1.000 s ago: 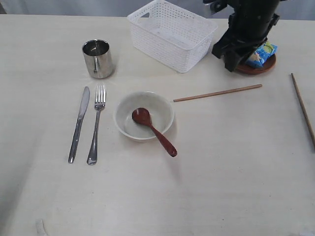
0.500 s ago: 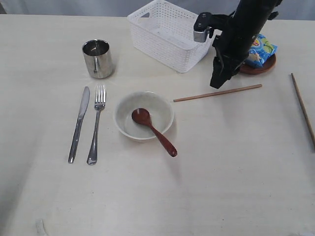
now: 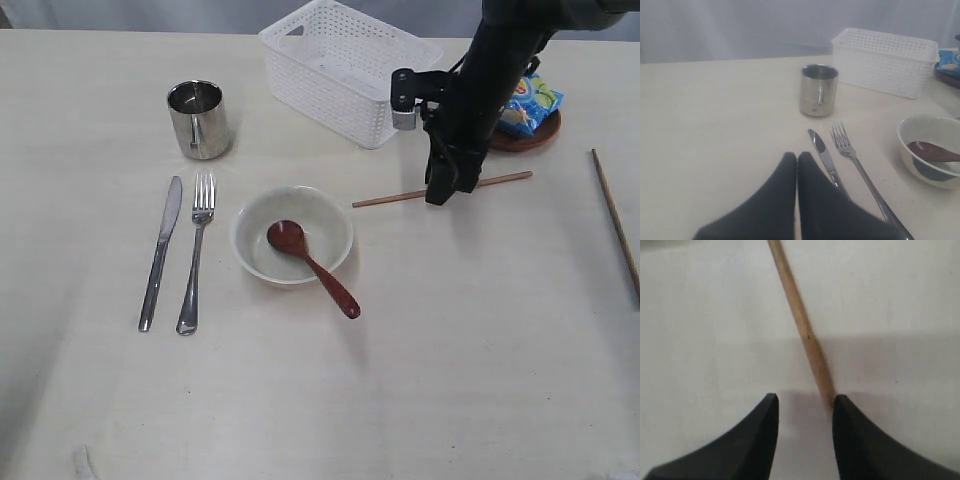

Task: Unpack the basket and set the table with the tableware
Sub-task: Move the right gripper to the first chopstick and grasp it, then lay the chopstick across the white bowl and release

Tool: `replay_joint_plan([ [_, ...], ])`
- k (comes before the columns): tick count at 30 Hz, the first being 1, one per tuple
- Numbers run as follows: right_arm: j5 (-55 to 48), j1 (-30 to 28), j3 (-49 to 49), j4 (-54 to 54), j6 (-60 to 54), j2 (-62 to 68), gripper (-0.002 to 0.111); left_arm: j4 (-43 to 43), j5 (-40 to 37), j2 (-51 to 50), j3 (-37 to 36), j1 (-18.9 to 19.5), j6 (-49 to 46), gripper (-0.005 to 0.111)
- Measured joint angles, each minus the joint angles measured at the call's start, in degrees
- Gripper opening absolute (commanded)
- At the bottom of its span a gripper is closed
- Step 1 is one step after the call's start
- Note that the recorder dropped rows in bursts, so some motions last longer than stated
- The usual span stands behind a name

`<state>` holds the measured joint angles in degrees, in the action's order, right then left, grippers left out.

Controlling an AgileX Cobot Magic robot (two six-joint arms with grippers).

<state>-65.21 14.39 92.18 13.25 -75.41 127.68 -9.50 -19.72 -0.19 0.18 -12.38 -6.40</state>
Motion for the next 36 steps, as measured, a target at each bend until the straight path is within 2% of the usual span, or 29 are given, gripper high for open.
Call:
replay_joint_plan([
  [7, 3.4, 0.0, 0.1, -2.7, -0.2, 1.3, 0.034, 0.0, 0.0, 0.0, 0.0, 0.0, 0.0, 0.000],
  [16, 4.4, 0.0, 0.6, -3.9, -0.2, 1.8, 0.000, 0.0, 0.0, 0.0, 0.0, 0.0, 0.0, 0.000],
  [27, 1.4, 1.6, -0.4, -5.0, 0.6, -0.8, -0.001, 0.0, 0.0, 0.0, 0.0, 0.0, 0.0, 0.000],
  [36, 1.2, 10.6, -0.4, -3.4, 4.3, -12.3, -0.001, 0.0, 0.0, 0.0, 0.0, 0.0, 0.0, 0.000],
])
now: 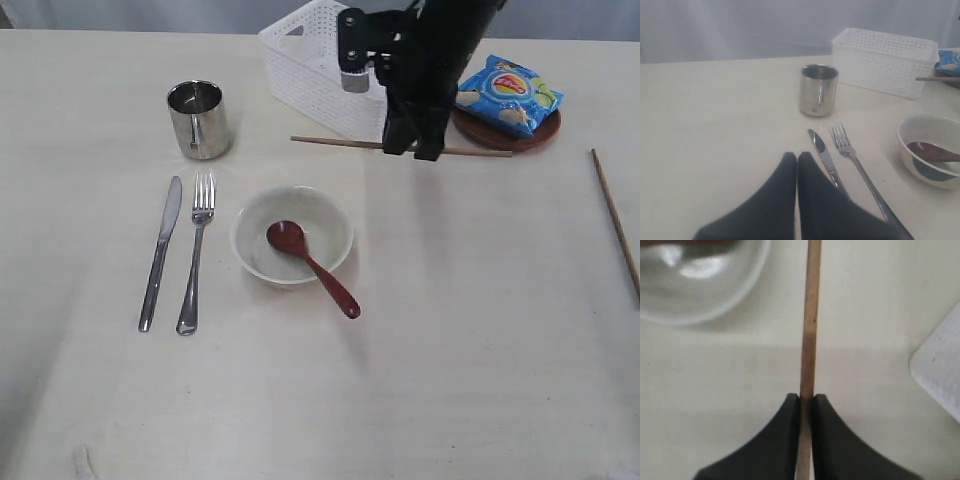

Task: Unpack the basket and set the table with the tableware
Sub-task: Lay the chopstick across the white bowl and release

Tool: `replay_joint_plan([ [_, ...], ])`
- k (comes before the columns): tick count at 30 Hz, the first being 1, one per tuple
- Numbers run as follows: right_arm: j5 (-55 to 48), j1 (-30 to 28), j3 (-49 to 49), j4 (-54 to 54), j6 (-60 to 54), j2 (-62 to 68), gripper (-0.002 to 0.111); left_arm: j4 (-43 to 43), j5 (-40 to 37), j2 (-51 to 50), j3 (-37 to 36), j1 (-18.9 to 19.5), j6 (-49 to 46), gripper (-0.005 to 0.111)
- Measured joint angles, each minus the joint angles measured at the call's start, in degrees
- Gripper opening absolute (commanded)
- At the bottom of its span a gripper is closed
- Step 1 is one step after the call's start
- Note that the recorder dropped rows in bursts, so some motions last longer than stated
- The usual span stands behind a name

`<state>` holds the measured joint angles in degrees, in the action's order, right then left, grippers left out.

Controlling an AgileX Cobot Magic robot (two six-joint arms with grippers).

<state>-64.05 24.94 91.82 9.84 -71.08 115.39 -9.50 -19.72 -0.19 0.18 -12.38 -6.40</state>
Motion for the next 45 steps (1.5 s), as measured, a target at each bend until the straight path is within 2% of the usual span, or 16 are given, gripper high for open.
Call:
replay_joint_plan([
  [10, 0.5, 14.8, 0.0, 0.3, 9.9, -3.2, -0.001, 0.0, 0.0, 0.0, 0.0, 0.0, 0.0, 0.000],
  [16, 0.9, 20.5, 0.0, -4.9, 17.5, -0.9, -0.001, 0.0, 0.0, 0.0, 0.0, 0.0, 0.0, 0.000],
  [24, 1.0, 21.0, 0.0, -6.9, 23.0, 1.1, -0.001, 0.0, 0.0, 0.0, 0.0, 0.0, 0.0, 0.000],
  [45, 2.0, 21.1, 0.0, -5.6, 23.8, 3.5, 0.000, 0.0, 0.0, 0.0, 0.0, 0.0, 0.0, 0.000],
])
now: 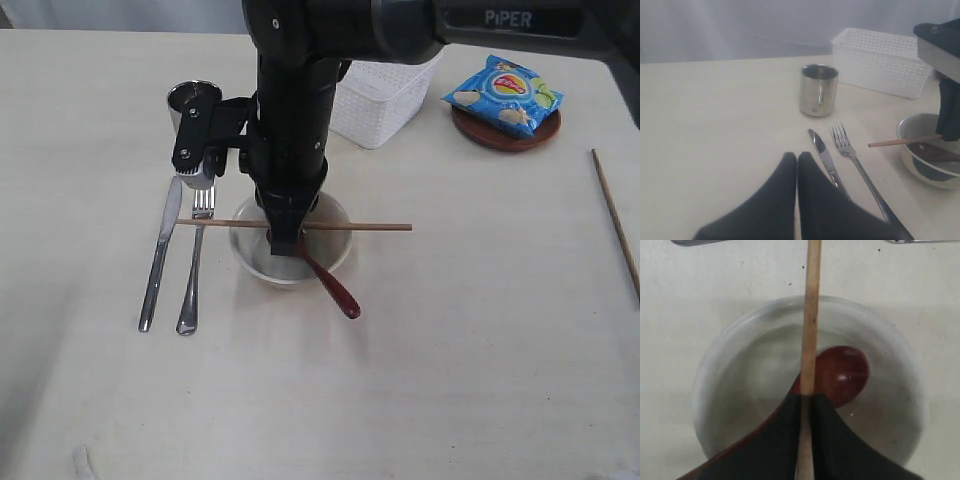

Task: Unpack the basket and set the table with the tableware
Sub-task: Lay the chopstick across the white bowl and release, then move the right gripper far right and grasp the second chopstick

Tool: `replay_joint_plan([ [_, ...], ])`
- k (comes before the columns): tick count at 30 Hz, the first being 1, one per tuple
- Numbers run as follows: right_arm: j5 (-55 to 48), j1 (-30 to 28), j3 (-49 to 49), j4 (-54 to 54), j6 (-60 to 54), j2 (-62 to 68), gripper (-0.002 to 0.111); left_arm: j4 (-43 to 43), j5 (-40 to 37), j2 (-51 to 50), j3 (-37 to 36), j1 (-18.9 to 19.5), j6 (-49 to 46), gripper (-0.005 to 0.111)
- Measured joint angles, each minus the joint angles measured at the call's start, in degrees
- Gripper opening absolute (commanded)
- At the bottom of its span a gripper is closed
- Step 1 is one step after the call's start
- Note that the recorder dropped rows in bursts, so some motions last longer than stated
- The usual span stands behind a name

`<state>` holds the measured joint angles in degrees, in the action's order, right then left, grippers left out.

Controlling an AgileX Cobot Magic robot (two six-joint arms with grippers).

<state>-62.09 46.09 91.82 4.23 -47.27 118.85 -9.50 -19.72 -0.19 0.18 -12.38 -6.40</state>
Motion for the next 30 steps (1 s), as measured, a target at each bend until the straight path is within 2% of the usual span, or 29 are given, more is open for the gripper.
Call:
replay_joint_plan([
  [6, 0.2, 0.1, 0.0, 0.0, 0.8, 0.1, 0.001, 0.0, 0.0, 0.0, 0.0, 0.0, 0.0, 0.000],
  [12, 0.2, 0.1, 0.0, 0.0, 1.1, 0.1, 0.025, 0.0, 0.0, 0.0, 0.0, 0.0, 0.0, 0.000],
  [22, 0.4, 0.1, 0.2, -0.8, 2.5, 0.0, 0.025, 0.0, 0.0, 0.0, 0.0, 0.0, 0.0, 0.000],
  [25, 0.2, 0.1, 0.6, -7.2, 7.5, -3.7, 0.025, 0.0, 0.0, 0.0, 0.0, 0.0, 0.0, 0.000],
  [28, -1.6, -3.4, 0.7, -12.4, 9.9, -7.9, 0.025, 0.0, 0.0, 0.0, 0.0, 0.0, 0.0, 0.000],
  [30, -3.5, -9.2, 0.7, -13.6, 12.4, -10.4, 0.025, 0.0, 0.0, 0.0, 0.0, 0.0, 0.0, 0.000],
])
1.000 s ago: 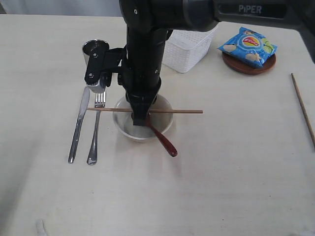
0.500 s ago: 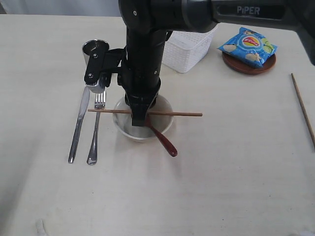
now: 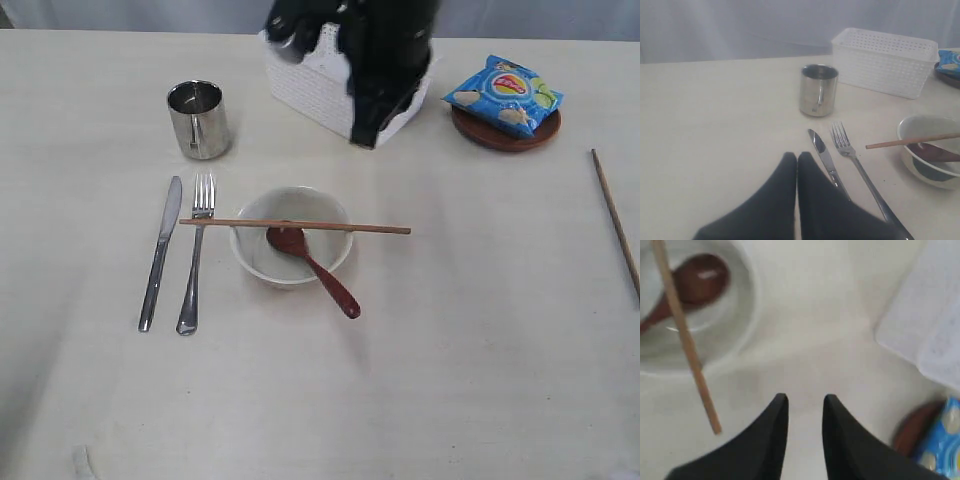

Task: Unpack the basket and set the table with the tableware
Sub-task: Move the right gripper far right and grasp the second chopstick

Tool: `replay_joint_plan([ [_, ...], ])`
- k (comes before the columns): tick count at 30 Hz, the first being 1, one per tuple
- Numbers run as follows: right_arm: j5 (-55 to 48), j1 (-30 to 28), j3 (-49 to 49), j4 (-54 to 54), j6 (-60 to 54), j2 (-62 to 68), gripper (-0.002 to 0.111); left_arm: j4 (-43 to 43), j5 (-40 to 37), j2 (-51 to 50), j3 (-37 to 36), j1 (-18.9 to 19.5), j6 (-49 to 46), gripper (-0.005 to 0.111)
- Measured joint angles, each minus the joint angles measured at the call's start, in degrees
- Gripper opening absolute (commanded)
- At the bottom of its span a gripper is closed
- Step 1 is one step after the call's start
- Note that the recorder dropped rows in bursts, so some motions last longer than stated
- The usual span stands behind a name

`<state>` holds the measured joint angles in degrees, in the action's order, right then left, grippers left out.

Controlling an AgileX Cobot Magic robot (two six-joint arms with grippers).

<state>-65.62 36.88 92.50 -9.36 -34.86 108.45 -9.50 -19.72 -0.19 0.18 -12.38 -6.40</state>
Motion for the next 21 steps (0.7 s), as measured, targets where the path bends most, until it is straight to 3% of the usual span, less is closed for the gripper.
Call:
replay_joint_plan([
  [6, -3.3, -26.8, -2.9, 0.6, 18.6, -1.6, 0.025, 0.0, 0.0, 0.0, 0.0, 0.0, 0.0, 0.000],
  [9, -3.3, -35.2, -8.1, 0.7, 27.7, -1.6, 0.025, 0.0, 0.0, 0.0, 0.0, 0.0, 0.0, 0.000],
  [15, 6.9, -45.2, -20.9, 3.8, 34.9, -1.6, 0.025, 0.0, 0.0, 0.0, 0.0, 0.0, 0.0, 0.000],
  [21, 19.3, -46.4, -28.5, 7.4, 35.2, -1.6, 0.025, 0.0, 0.0, 0.0, 0.0, 0.0, 0.0, 0.000],
])
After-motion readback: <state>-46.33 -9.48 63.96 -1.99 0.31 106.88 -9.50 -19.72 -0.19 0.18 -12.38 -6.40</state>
